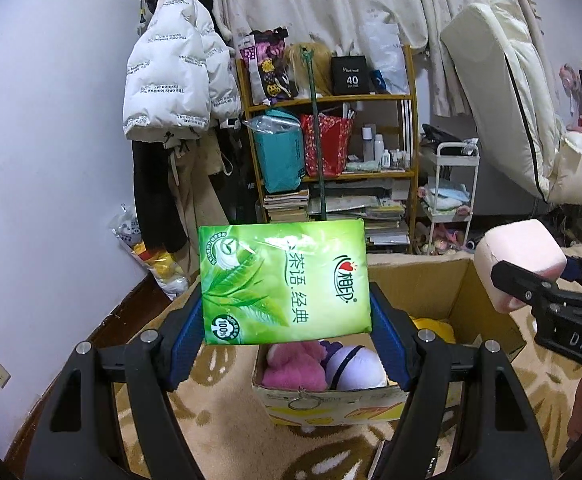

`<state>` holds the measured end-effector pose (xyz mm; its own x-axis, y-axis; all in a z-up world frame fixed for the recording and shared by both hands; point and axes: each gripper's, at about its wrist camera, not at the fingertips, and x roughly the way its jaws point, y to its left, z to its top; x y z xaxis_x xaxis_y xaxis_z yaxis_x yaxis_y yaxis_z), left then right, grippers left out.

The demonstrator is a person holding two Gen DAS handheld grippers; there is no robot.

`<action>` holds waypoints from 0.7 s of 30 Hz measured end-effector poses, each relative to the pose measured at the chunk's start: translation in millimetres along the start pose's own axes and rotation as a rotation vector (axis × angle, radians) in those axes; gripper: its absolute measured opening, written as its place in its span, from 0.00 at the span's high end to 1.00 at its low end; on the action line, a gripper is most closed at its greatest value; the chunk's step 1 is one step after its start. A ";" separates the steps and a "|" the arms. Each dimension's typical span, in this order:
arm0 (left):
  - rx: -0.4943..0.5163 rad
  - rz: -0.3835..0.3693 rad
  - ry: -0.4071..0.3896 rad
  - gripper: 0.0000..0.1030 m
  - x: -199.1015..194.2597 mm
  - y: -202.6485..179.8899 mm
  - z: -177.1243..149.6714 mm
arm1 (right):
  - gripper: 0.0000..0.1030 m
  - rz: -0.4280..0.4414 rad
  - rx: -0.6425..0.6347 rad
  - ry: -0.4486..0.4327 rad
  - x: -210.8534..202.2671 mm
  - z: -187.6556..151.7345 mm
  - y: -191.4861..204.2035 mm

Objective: Organize soft objects
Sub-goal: 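Lift the roll cushion with the right tool while the left tool lifts the green pack over the box, then open both tools to drop the roll cushion and green tissue pack into the box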

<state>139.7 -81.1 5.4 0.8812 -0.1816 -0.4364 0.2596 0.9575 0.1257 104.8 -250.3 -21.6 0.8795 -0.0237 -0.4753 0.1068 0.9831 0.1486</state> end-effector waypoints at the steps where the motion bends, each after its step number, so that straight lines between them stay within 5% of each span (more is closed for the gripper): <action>1: 0.002 -0.004 0.004 0.28 1.8 -1.2 -1.8 | 0.27 0.006 0.004 0.005 2.4 -0.6 -1.3; 21: 0.017 -0.017 0.104 0.28 30.7 -7.4 -20.6 | 0.26 0.057 0.023 0.093 25.1 -12.9 -3.1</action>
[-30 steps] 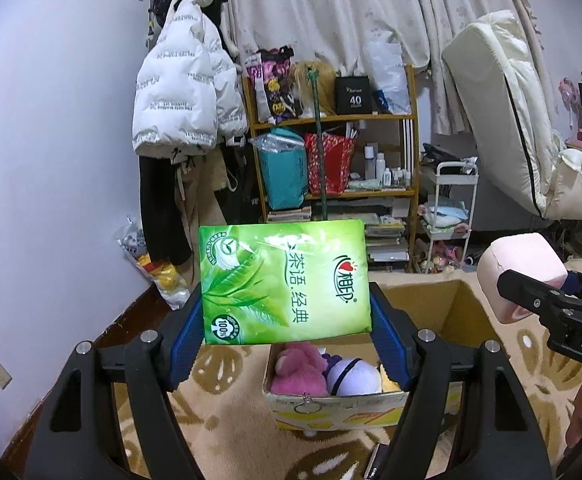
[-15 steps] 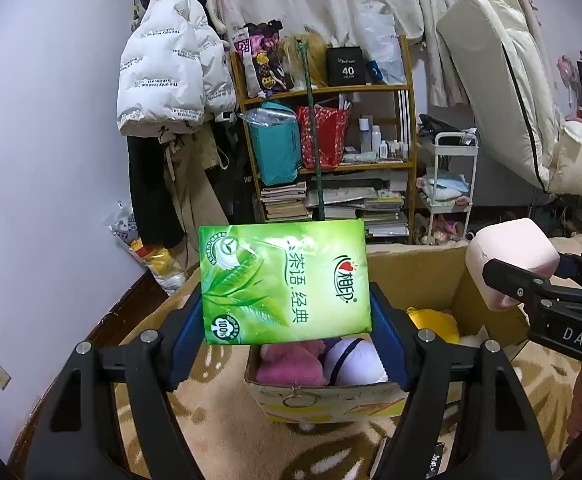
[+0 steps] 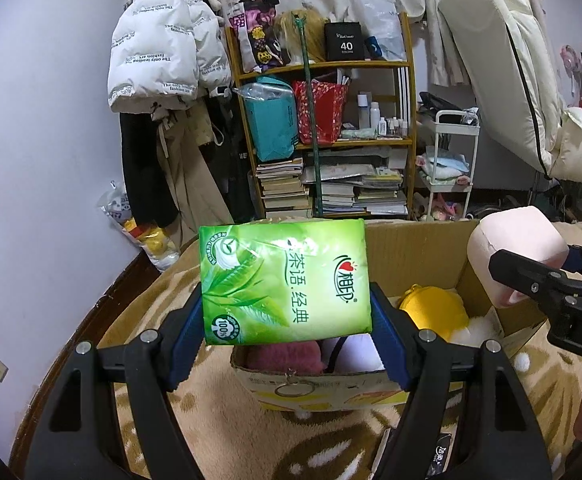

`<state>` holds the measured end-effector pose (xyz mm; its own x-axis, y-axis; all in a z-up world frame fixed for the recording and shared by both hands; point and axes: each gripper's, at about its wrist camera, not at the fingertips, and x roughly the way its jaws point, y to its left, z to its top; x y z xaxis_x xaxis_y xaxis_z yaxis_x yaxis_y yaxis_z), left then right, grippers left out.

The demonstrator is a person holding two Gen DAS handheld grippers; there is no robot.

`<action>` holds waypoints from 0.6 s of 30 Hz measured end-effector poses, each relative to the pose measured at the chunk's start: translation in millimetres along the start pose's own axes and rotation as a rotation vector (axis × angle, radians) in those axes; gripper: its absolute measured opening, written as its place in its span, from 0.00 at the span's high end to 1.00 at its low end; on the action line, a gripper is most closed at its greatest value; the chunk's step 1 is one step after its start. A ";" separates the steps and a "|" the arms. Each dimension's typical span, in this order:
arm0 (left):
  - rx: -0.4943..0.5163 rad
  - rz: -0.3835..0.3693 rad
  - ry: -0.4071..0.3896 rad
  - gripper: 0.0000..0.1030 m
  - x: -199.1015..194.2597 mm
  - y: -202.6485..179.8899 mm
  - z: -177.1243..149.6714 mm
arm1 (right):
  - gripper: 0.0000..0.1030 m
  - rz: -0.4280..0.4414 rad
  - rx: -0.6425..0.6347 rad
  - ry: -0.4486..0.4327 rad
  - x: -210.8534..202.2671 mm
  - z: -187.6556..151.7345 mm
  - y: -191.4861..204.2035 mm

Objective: Organize soft objects
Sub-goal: 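Open both tools to drop the roll cushion and green tissue pack into the box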

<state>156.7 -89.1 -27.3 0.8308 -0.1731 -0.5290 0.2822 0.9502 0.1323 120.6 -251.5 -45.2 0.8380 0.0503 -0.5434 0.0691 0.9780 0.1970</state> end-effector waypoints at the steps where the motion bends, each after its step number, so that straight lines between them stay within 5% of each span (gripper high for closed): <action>1: 0.003 0.001 0.003 0.27 0.7 -0.5 -0.2 | 0.26 0.000 0.002 0.003 0.5 -0.6 -0.6; 18: 0.033 -0.017 0.055 0.27 7.7 -7.6 -6.1 | 0.24 0.032 0.032 0.066 10.9 -4.9 -4.2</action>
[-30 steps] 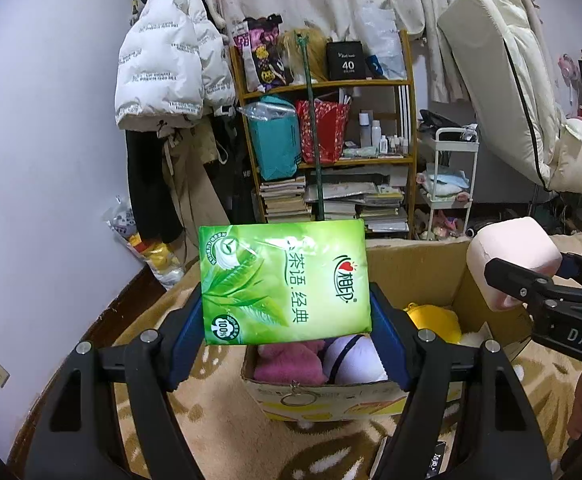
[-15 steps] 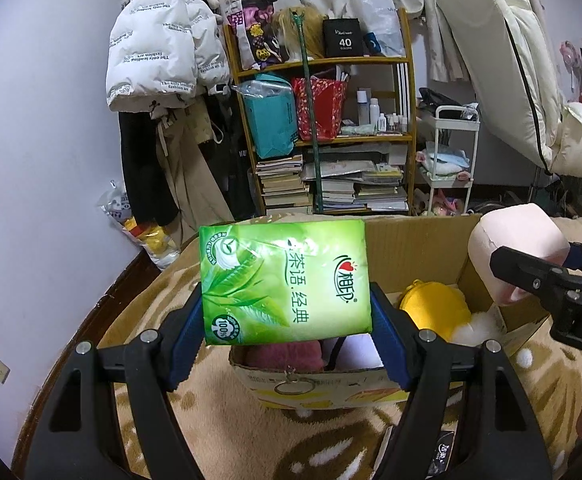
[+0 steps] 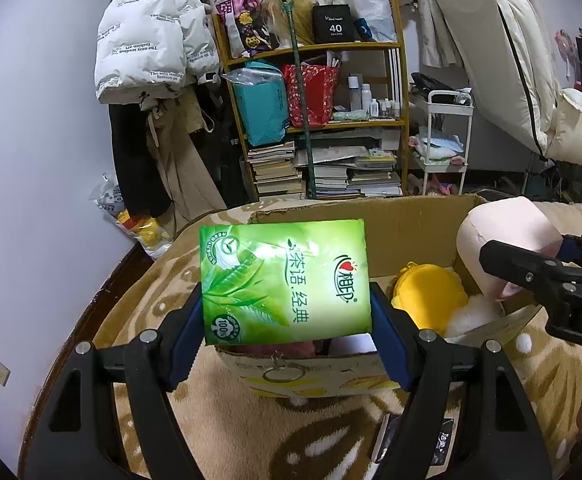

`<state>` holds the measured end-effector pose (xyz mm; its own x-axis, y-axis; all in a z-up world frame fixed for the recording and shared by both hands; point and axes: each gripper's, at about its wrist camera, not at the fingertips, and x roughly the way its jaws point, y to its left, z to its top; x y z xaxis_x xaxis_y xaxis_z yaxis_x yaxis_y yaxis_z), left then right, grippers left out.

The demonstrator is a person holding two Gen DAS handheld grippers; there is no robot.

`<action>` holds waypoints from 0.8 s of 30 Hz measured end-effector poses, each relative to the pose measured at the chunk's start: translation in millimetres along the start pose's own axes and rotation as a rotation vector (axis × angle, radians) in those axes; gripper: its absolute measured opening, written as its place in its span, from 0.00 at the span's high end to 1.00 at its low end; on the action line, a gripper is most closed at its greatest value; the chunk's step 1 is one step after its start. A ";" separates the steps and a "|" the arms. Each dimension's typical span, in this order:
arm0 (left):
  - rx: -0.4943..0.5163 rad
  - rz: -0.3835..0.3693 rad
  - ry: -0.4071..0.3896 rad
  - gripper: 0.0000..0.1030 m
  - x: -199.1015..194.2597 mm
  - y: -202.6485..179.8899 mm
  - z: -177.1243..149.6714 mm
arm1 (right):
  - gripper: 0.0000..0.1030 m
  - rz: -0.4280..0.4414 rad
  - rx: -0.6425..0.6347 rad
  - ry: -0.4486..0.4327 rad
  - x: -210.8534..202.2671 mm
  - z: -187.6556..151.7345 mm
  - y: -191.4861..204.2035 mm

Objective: Organize soft objects
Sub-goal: 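Open both tools to drop the roll cushion and green tissue pack into the box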

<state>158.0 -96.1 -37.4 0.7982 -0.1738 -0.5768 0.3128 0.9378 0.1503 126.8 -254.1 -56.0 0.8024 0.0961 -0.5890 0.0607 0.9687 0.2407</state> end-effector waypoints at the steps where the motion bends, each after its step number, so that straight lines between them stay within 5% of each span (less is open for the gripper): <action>1: 0.002 0.001 0.002 0.27 -0.7 -0.3 0.0 | 0.23 0.004 0.007 0.008 1.0 -0.4 -1.1; 10: -0.022 0.026 -0.013 0.17 -9.5 6.5 1.7 | 0.14 0.022 0.045 0.003 -5.0 -0.5 -5.5; 14: -0.030 0.039 -0.007 0.11 -12.3 8.6 0.1 | 0.02 0.019 0.046 -0.017 -12.3 0.8 -4.8; 24: -0.038 0.054 -0.002 0.04 -33.0 10.7 -6.2 | 0.00 -0.010 0.042 -0.024 -29.2 -0.5 -5.7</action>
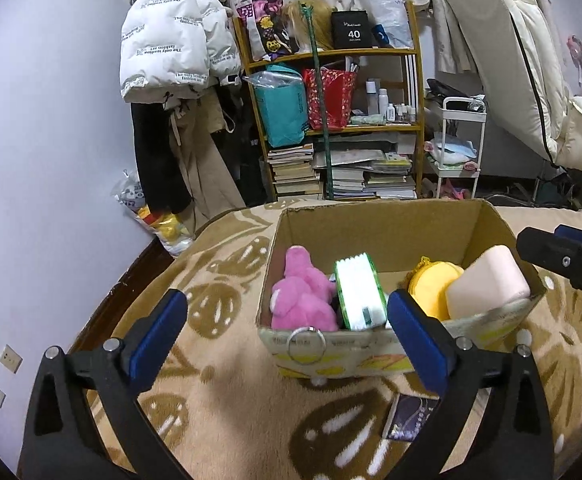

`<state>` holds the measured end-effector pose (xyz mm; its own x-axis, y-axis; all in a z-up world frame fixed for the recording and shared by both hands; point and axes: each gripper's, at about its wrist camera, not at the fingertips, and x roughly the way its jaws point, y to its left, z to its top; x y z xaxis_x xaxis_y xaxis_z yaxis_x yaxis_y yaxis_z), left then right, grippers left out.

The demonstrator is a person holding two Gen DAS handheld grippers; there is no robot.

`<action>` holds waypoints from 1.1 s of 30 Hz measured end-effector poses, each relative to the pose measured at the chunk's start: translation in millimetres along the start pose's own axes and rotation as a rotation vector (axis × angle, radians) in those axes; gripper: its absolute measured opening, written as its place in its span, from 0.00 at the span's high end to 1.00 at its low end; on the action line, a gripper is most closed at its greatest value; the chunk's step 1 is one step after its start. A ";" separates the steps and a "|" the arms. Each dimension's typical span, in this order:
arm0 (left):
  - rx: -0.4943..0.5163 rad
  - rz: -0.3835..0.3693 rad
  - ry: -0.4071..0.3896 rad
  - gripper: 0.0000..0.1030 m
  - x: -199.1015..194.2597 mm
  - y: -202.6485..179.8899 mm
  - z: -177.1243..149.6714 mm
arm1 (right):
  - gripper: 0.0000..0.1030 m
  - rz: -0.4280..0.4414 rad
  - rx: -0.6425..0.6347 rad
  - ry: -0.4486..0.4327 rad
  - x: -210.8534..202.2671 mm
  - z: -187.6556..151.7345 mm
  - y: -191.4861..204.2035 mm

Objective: Organize soft objects
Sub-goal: 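Open both tools to drop the roll cushion and green tissue pack into the box, then lower the left tool to the black Face pack while the right tool reaches the clear bag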

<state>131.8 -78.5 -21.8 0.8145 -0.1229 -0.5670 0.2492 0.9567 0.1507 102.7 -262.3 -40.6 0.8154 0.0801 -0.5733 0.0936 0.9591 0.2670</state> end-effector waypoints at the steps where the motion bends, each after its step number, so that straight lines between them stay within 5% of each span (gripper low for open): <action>1: -0.003 -0.001 0.003 0.04 -2.3 0.3 -1.1 | 0.00 -0.001 0.000 0.000 -1.7 -0.4 0.2; 33: 0.102 -0.039 0.117 0.03 -63.3 -25.6 -42.6 | 0.00 -0.089 -0.008 0.021 -69.3 -26.2 3.7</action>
<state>51.6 -84.0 -24.3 0.7381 -0.1222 -0.6635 0.3361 0.9194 0.2045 31.6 -257.2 -20.1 0.7918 0.0001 -0.6107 0.1604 0.9649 0.2080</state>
